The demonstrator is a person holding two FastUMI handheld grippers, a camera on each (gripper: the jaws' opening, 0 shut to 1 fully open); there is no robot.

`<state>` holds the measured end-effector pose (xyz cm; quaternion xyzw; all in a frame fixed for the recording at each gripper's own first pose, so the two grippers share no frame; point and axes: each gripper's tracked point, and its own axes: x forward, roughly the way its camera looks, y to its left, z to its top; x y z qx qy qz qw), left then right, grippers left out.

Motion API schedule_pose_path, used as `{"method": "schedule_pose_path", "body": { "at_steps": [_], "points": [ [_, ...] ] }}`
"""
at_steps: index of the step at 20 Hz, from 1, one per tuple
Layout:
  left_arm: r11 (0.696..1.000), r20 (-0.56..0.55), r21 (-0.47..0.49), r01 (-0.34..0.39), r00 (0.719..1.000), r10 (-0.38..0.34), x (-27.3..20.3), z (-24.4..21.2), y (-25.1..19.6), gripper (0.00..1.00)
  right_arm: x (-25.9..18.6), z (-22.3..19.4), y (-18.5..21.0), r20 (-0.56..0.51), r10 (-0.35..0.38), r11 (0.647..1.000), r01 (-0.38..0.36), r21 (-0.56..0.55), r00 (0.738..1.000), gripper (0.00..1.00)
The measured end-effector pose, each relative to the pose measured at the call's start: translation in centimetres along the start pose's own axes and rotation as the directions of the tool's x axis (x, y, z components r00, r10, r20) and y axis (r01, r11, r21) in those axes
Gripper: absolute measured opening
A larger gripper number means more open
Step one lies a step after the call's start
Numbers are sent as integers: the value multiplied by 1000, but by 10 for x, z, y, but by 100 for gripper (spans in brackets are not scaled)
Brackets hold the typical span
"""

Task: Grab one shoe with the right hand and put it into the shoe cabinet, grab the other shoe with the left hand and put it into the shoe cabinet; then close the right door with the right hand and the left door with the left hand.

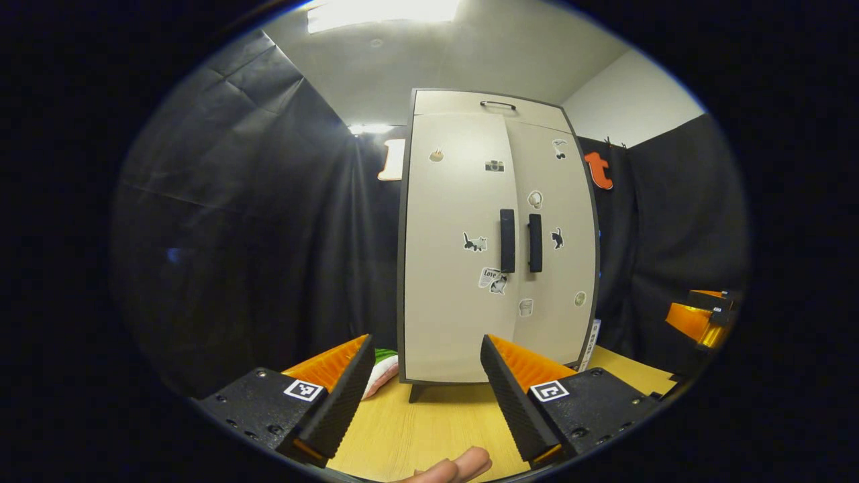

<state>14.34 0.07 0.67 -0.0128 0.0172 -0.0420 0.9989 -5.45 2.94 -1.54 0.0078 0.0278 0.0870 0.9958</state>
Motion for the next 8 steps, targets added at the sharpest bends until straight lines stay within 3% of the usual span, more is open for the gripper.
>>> {"method": "schedule_pose_path", "body": {
  "at_steps": [8],
  "points": [
    [1000,-1,13,-7,1000,7,0,-1,1,96,-8,7,-12,46,-37,999,39,-37,998,99]
  ]
}}
